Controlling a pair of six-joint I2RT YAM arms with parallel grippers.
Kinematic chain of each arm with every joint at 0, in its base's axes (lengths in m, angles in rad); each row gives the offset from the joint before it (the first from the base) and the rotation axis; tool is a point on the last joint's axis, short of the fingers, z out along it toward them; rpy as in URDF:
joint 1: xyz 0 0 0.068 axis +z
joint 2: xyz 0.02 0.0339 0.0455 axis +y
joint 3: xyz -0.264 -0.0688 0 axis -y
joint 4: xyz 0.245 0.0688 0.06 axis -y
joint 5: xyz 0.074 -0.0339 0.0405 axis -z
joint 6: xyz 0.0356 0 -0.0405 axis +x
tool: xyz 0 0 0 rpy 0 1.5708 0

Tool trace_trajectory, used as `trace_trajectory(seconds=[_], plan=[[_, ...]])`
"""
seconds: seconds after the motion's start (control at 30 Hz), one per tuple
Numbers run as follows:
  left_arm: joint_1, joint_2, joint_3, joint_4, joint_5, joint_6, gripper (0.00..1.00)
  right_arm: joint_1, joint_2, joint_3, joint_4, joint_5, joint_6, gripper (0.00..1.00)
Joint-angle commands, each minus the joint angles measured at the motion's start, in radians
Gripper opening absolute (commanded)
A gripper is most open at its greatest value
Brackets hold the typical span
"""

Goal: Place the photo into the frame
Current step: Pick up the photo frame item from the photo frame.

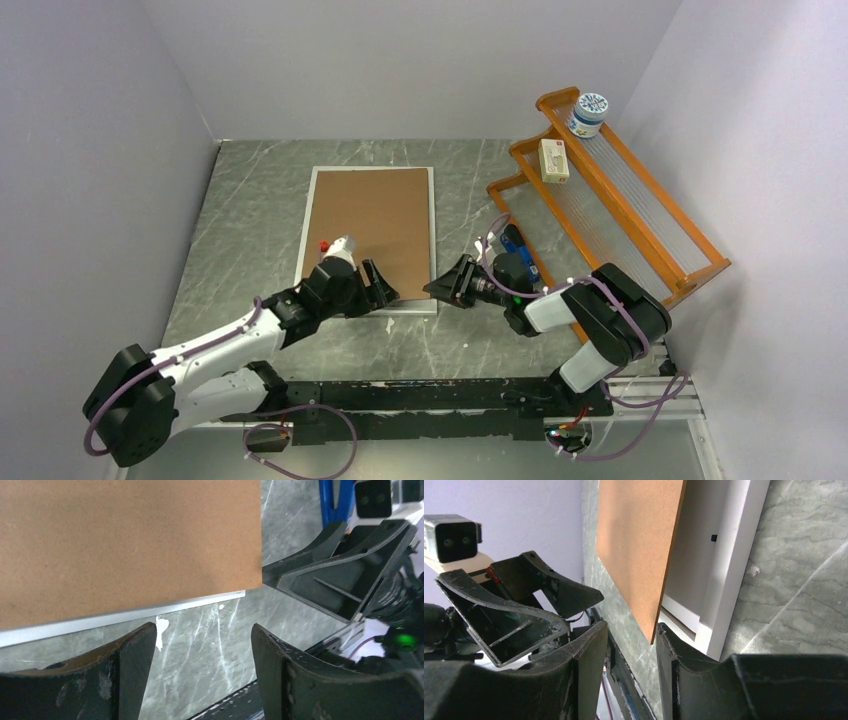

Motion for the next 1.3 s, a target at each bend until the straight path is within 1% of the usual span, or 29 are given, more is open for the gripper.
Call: trace_trajectory(seconds=[0.0,0.1,0.2,0.27,0.33,0.43,0.5,0.57,0.67,0.77,0.87,0.9,0.93,1.0,1.13,1.27], plan=[[-0.004,-0.028,-0.065,0.127,-0.044,-0.233,0.76,0.006,-0.011,0.051,0.035,0.035,-0.013,0.44],[-0.005,-0.017,-0.083,0.143,-0.045,-0.319,0.77,0.008,0.001,0.056,0.045,0.037,-0.001,0.43],[-0.004,-0.016,-0.086,0.069,-0.041,-0.422,0.77,0.012,0.007,0.063,0.039,0.045,-0.005,0.43],[-0.006,-0.029,-0.106,0.068,-0.045,-0.461,0.76,0.013,0.012,0.069,0.032,0.048,-0.014,0.43],[-0.006,-0.043,-0.141,0.133,-0.065,-0.459,0.76,0.016,0.018,0.07,0.038,0.047,-0.021,0.43],[-0.006,-0.033,-0.198,0.316,-0.098,-0.425,0.76,0.021,0.026,0.063,0.059,0.04,-0.013,0.42],[-0.006,-0.004,-0.218,0.363,-0.119,-0.42,0.75,0.024,0.033,0.061,0.075,0.036,0.0,0.42],[-0.005,0.024,-0.245,0.46,-0.131,-0.401,0.75,0.029,0.037,0.062,0.079,0.033,0.007,0.42],[-0.006,0.048,-0.266,0.561,-0.141,-0.369,0.75,0.034,0.039,0.064,0.087,0.031,0.016,0.42],[-0.006,0.056,-0.282,0.622,-0.151,-0.352,0.73,0.038,0.035,0.064,0.089,0.032,0.021,0.41],[-0.005,0.056,-0.299,0.64,-0.153,-0.381,0.65,0.038,0.029,0.066,0.087,0.032,0.027,0.4],[-0.006,0.056,-0.303,0.659,-0.148,-0.384,0.63,0.038,0.026,0.067,0.088,0.032,0.03,0.39],[-0.007,0.055,-0.3,0.646,-0.148,-0.391,0.63,0.039,0.023,0.067,0.088,0.032,0.031,0.39],[-0.007,0.055,-0.298,0.613,-0.15,-0.423,0.63,0.041,0.02,0.072,0.086,0.032,0.036,0.39],[-0.01,0.05,-0.343,0.65,-0.165,-0.516,0.67,0.046,0.019,0.08,0.094,0.027,0.055,0.39],[-0.015,0.036,-0.365,0.634,-0.199,-0.597,0.68,0.048,0.007,0.087,0.084,0.033,0.066,0.39]])
